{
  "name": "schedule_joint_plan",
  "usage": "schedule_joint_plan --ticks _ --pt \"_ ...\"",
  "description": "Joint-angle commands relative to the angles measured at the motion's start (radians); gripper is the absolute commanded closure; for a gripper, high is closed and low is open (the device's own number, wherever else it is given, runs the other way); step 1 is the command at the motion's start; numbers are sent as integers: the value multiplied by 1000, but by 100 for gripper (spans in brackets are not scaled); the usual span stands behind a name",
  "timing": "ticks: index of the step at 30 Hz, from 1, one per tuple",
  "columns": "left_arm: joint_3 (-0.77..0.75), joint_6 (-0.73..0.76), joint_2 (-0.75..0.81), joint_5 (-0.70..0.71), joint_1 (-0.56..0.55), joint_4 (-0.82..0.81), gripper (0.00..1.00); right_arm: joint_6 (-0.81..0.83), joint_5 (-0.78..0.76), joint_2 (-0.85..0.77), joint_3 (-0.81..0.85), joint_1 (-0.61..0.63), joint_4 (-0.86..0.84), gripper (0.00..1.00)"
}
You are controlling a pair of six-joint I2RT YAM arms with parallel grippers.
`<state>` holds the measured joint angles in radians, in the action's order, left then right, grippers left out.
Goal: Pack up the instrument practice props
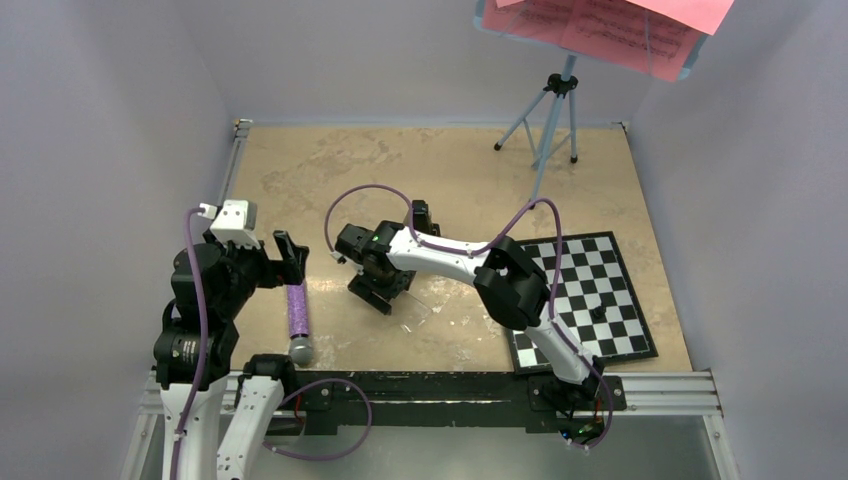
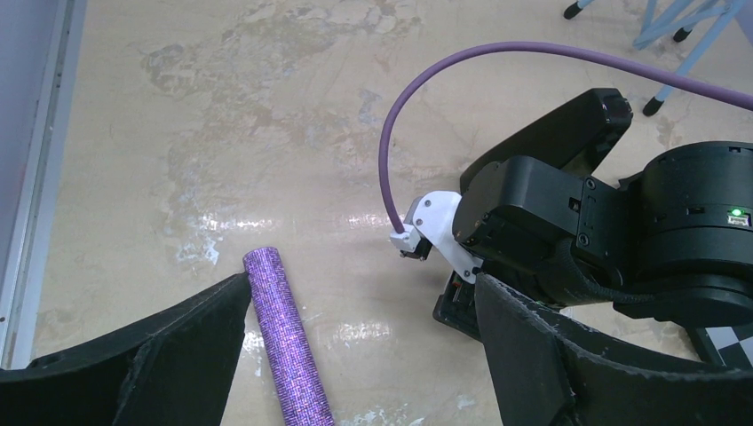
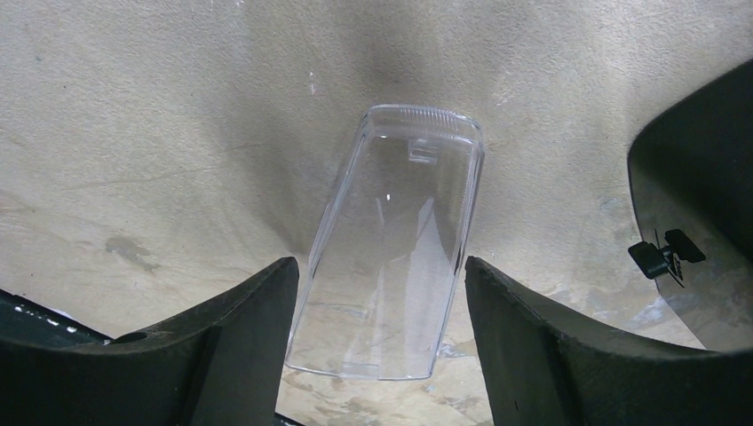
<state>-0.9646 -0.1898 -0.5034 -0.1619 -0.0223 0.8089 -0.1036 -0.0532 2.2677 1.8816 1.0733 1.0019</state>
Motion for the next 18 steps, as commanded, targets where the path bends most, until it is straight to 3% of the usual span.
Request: schedule_joint_plan --ticks 1,10,18 --pt "11 12 7 -17 -4 -22 0 14 12 5 44 4 -3 28" --pt "11 15 2 -21 -4 -20 0 19 24 12 50 4 -4 35" --pt "13 16 0 -26 -2 -24 0 27 31 29 61 2 -1 31"
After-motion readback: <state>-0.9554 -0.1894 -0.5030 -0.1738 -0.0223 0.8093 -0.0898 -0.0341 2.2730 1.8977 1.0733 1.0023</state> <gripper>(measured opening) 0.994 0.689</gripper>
